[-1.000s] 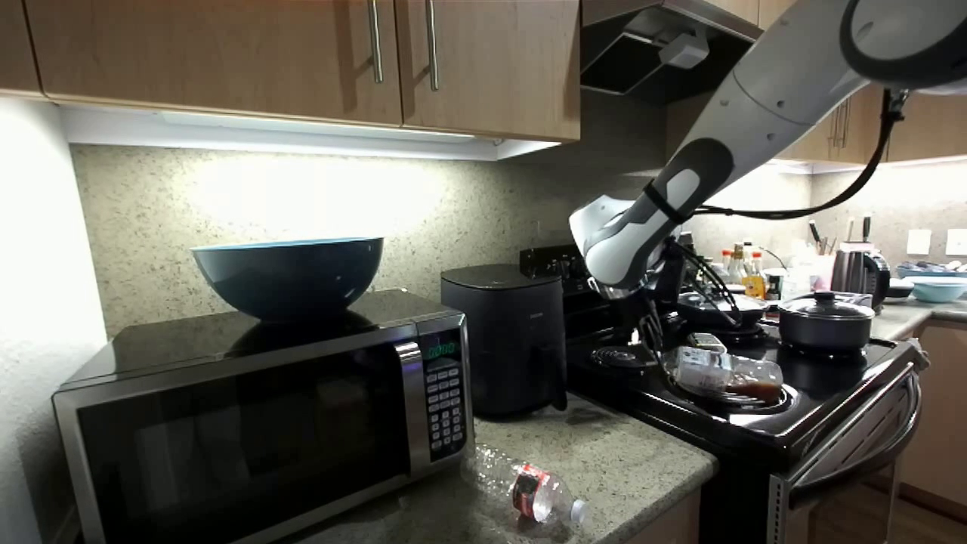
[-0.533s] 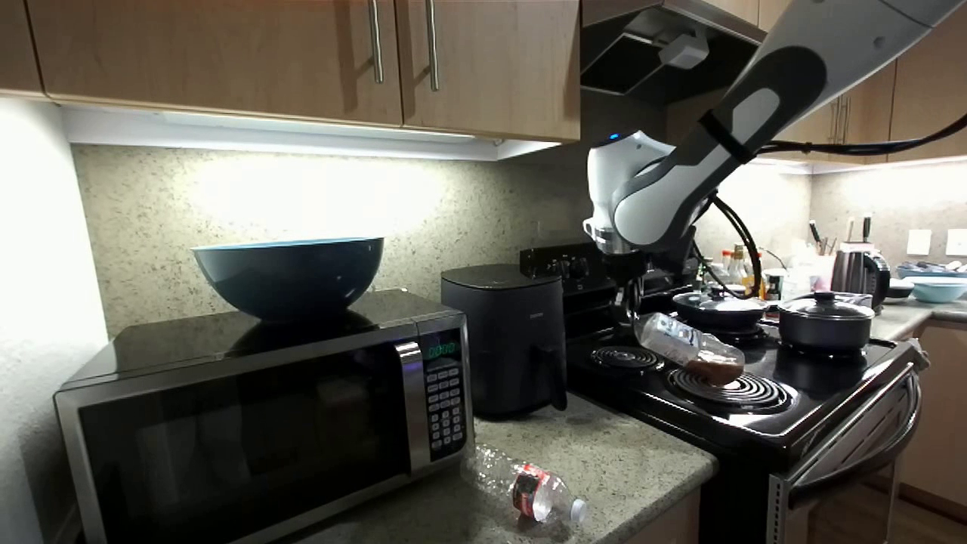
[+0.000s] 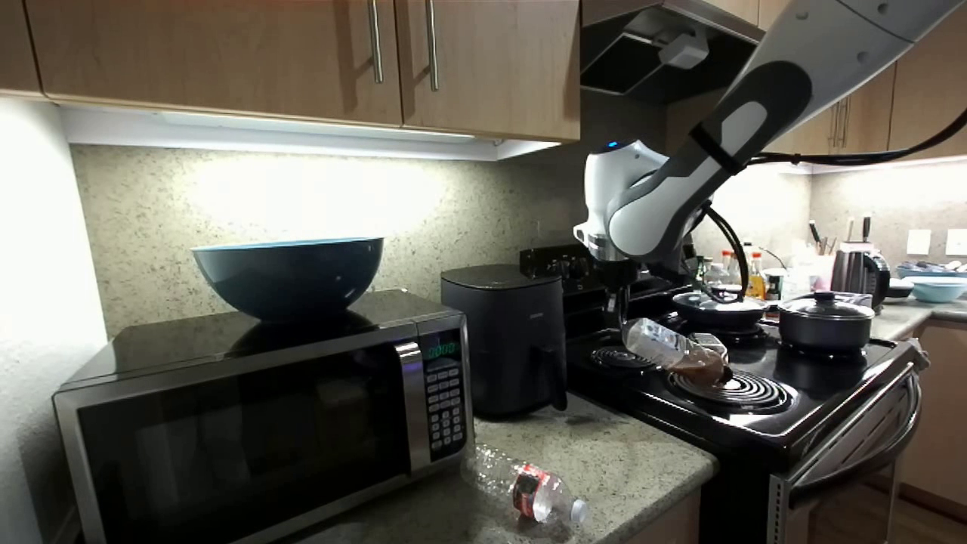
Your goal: Put the bottle upright
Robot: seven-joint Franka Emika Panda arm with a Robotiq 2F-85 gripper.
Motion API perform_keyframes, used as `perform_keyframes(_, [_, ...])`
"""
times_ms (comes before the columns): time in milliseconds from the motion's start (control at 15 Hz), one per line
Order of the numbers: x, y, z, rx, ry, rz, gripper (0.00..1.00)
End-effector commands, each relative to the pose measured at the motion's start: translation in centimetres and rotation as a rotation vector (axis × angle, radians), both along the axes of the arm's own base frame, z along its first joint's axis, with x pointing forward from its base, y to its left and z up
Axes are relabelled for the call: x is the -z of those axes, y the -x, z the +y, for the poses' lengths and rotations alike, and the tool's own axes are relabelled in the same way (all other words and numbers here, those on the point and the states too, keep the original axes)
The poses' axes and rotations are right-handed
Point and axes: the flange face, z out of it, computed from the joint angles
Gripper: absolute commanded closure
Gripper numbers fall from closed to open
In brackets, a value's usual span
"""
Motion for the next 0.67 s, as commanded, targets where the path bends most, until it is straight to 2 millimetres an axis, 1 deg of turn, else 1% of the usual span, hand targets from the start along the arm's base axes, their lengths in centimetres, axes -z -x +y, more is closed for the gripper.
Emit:
perform_keyframes(0, [-0.2, -0.4, 0.5, -0.188, 0.004, -0.046, 0.88])
perform_keyframes(200, [0.1, -0.6, 0.3, -0.313, -0.026, -0.105, 0.88])
perform_keyframes(267, [0.6, -0.5, 0.7, -0.34, -0.061, -0.124, 0.88])
perform_keyframes(333, [0.9, -0.5, 0.9, -0.343, -0.106, -0.106, 0.88])
perform_keyframes(400, [0.7, -1.0, 0.9, -0.286, -0.068, -0.095, 0.88])
perform_keyframes(467, [1.1, -0.9, 0.9, -0.293, -0.078, -0.089, 0.63])
perform_keyframes(533, [1.3, -0.9, 1.0, -0.291, -0.079, -0.087, 0.63])
perform_keyframes(600, [1.2, -0.8, 1.4, -0.336, -0.1, -0.105, 0.88])
